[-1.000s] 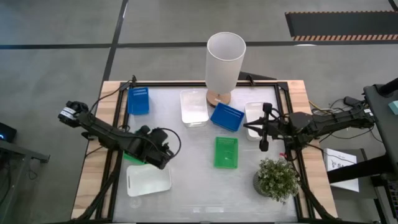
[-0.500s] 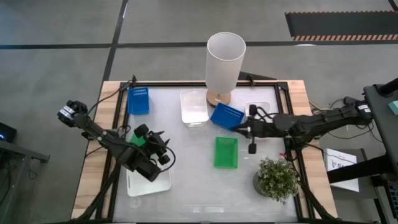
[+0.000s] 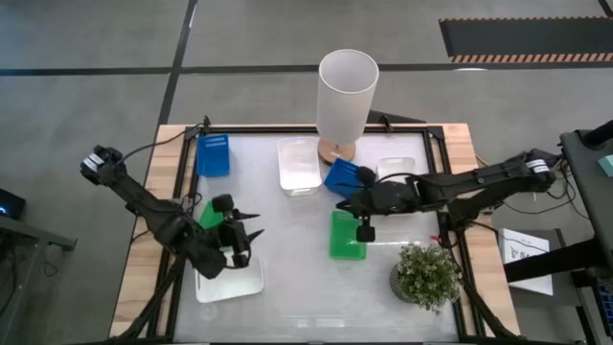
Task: Stack baskets by color
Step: Stack the left blue bin on top of the right blue bin on the table
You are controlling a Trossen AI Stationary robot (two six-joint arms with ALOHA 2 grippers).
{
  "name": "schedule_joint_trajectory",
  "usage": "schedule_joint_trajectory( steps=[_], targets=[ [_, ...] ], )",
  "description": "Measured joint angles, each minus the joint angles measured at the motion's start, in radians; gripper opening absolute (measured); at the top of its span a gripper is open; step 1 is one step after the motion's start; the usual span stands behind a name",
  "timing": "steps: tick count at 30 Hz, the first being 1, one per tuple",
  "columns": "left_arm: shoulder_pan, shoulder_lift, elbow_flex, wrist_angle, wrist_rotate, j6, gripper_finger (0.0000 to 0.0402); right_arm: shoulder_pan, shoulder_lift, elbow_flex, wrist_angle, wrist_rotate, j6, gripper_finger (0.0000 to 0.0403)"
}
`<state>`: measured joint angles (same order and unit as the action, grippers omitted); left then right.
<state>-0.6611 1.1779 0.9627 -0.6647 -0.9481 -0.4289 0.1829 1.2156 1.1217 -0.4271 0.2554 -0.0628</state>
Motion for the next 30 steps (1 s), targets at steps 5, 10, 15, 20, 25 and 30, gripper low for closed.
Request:
schedule_joint_trajectory(
  steps=[5, 10, 15, 20, 25, 30],
  targets=[
    [0.094, -0.065, -0.053, -0.065, 0.005, -0.147, 0.0173, 0.0, 0.046, 0.04, -0.091, 0.012, 0.029, 0.0009],
    [0.355, -0.103, -0.059, -0.343, 0.085, -0.407, 0.0166, 0.002, 0.05, 0.02, -0.094, 0.01, 0.038, 0.0009],
    [0.726, -0.096, -0.102, -0.364, 0.264, -0.409, 0.0147, 0.002, 0.043, 0.005, -0.084, 0.01, 0.025, 0.0009],
    [1.02, -0.036, -0.187, -0.293, 0.364, -0.291, 0.0126, 0.002, 0.039, 0.003, -0.084, 0.008, 0.018, 0.0009],
    [1.161, 0.024, -0.27, -0.078, 0.491, -0.137, 0.0116, 0.002, 0.035, 0.003, -0.088, 0.008, 0.018, 0.0009],
    [1.173, 0.073, -0.284, -0.024, 0.515, -0.11, 0.0116, 0.002, 0.035, 0.003, -0.09, 0.008, 0.018, 0.0009]
  ],
)
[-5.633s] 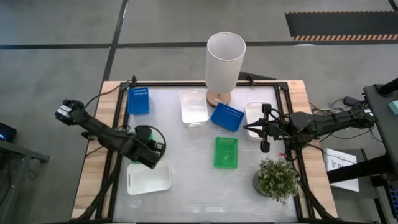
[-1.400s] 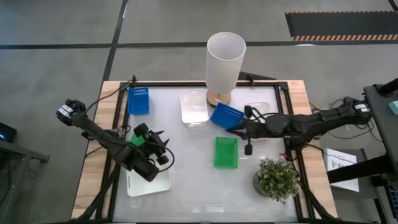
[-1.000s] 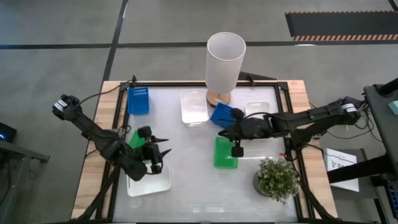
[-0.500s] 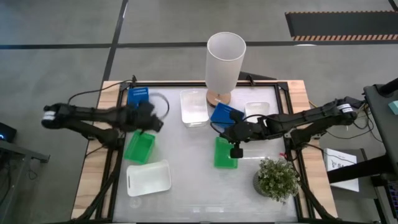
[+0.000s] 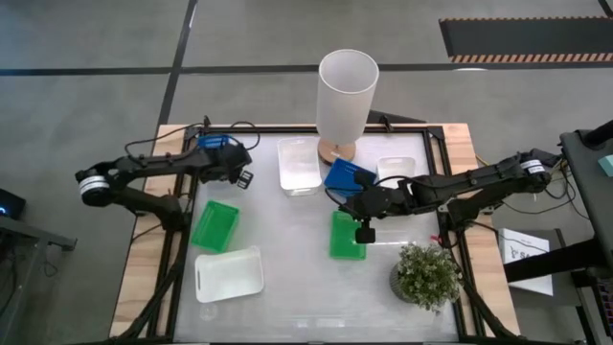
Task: Stack baskets by color
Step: Stack the left blue bin on top of the right blue bin on the table
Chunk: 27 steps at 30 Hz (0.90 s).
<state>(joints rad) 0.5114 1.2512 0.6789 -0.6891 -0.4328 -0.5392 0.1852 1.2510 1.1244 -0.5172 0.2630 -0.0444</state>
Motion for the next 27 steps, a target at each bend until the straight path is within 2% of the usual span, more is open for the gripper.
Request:
schedule_joint_trajectory(
  steps=[4, 12, 15, 20, 23, 27],
  targets=[
    [0.0, 0.024, 0.0, 0.001, -0.055, -0.002, 0.012, 0.0, 0.0, 0.0, -0.001, 0.0, 0.0, 0.0009],
    [0.0, 0.064, -0.019, 0.005, -0.077, 0.004, 0.0129, 0.0, 0.0, -0.002, -0.001, 0.0, 0.0, 0.0009],
    [0.0, 0.083, -0.035, 0.001, -0.091, 0.003, 0.0104, 0.0, 0.0, -0.01, 0.003, 0.0, 0.006, 0.0009],
    [-0.001, 0.101, -0.041, -0.003, -0.11, 0.008, 0.0018, 0.004, -0.001, -0.053, 0.051, 0.0, 0.022, 0.0009],
    [-0.024, 0.091, -0.029, -0.032, -0.131, 0.027, 0.0014, 0.007, -0.001, -0.08, 0.095, 0.0, 0.015, 0.0009],
    [-0.108, 0.053, 0.039, -0.18, -0.216, 0.031, 0.0012, 0.007, -0.001, -0.095, 0.147, 0.0, -0.045, 0.0009]
  ],
)
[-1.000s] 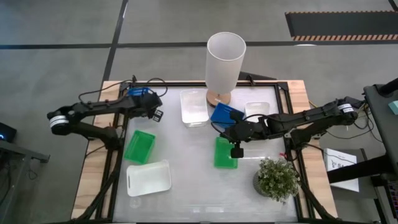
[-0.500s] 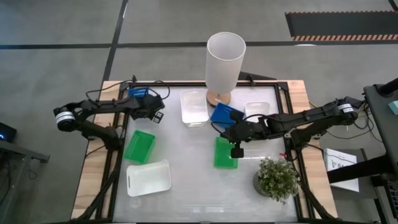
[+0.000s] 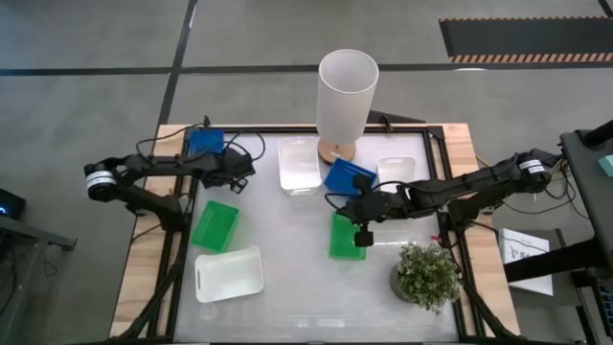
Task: Stack baskets by color
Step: Stack the left blue bin on top of the right blue bin on the table
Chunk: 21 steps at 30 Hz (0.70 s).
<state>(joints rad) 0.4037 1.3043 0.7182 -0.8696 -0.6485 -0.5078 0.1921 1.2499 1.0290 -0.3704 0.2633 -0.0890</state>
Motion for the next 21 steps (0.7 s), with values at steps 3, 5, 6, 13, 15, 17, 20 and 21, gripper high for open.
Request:
schedule_joint_trajectory(
  steps=[3, 5, 6, 13, 15, 17, 20, 21],
  targets=[
    [-0.099, -0.043, 0.089, -0.144, -0.025, 0.001, 0.0011, 0.0, 0.003, 0.004, 0.026, 0.001, -0.038, 0.0009],
    [-0.186, -0.077, 0.154, -0.213, -0.027, 0.018, 0.001, 0.0, 0.011, 0.017, 0.039, 0.002, -0.063, 0.0011],
    [-0.236, -0.094, 0.184, -0.227, -0.022, 0.028, 0.001, 0.0, 0.016, 0.023, 0.046, 0.001, -0.07, 0.0014],
    [-0.641, -0.177, 0.303, -0.111, 0.173, 0.203, 0.0009, 0.0, 0.075, 0.091, 0.083, 0.001, -0.186, 0.0096],
    [-0.728, -0.173, 0.314, -0.089, 0.174, 0.181, 0.0008, 0.0, 0.099, 0.132, 0.105, 0.0, -0.24, 0.0126],
    [-0.784, -0.15, 0.321, -0.067, 0.171, 0.149, 0.0008, 0.0, 0.131, 0.185, 0.128, 0.0, -0.292, 0.0155],
    [-0.827, -0.099, 0.321, -0.029, 0.172, 0.143, 0.0008, 0.0, 0.196, 0.287, 0.136, -0.004, -0.349, 0.0191],
    [-0.83, -0.082, 0.321, -0.012, 0.175, 0.153, 0.0008, 0.0, 0.222, 0.323, 0.135, -0.015, -0.359, 0.02]
  ],
)
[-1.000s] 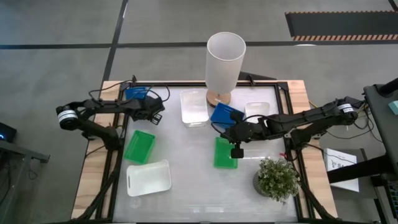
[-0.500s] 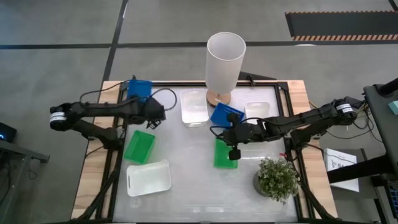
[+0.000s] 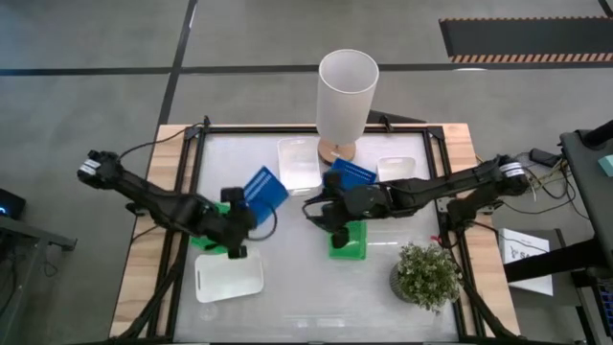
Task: Stack baskets by color
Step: Stack the left blue bin on top of the right blue bin on the table
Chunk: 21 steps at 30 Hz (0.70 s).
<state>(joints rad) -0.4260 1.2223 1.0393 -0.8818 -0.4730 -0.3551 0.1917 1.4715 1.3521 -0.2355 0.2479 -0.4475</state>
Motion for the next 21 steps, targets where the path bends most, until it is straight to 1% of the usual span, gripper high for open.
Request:
schedule_joint_trajectory(
  steps=[4, 7, 11, 15, 18, 21],
  targets=[
    [-0.006, 0.067, -0.001, 0.034, 0.044, 0.049, 0.0008, -0.008, 0.103, 0.146, -0.061, -0.119, -0.048, 0.0228],
    [-0.007, 0.084, -0.001, 0.045, 0.048, 0.04, 0.0008, -0.009, 0.177, 0.24, -0.132, -0.179, -0.067, 0.0234],
    [-0.009, 0.086, -0.001, 0.079, 0.046, 0.032, 0.0008, -0.01, 0.26, 0.321, -0.189, -0.178, -0.088, 0.0228],
    [-0.037, 0.082, -0.001, 0.103, 0.051, 0.061, 0.0008, -0.023, 0.334, 0.377, -0.216, -0.164, -0.108, 0.0217],
    [-0.053, 0.083, -0.001, 0.13, 0.051, 0.101, 0.0008, -0.04, 0.38, 0.4, -0.235, -0.137, -0.125, 0.0212],
    [-0.069, 0.083, -0.001, 0.152, 0.053, 0.131, 0.0008, -0.056, 0.409, 0.403, -0.247, -0.138, -0.145, 0.0207]
  ],
)
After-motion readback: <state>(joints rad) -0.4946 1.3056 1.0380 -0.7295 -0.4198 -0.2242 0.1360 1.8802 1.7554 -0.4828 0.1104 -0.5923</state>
